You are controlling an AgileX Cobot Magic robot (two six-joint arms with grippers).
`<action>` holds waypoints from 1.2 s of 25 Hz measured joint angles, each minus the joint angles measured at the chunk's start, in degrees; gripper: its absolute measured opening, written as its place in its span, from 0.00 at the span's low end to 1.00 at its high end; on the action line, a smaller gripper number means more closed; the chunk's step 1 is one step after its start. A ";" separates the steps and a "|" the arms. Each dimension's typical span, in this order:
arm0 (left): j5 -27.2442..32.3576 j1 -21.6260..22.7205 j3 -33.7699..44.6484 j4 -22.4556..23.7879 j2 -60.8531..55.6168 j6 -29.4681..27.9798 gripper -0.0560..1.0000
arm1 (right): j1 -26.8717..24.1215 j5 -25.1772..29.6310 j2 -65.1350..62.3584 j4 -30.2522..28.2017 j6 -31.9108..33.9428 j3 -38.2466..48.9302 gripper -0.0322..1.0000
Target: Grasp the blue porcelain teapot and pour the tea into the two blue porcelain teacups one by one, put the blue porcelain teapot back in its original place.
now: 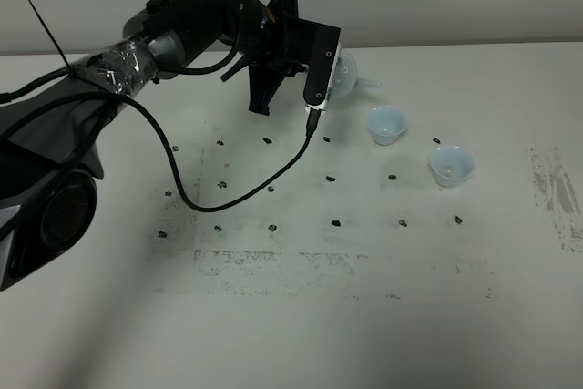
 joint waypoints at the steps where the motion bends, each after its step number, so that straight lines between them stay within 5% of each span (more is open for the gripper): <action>1: 0.00 0.00 0.00 0.00 0.00 0.31 0.09 | 0.00 0.00 0.00 0.00 0.00 0.00 0.31; 30: -0.49 -1.60 0.00 2.04 0.00 6.42 0.09 | 0.00 0.00 0.00 0.00 0.00 0.00 0.31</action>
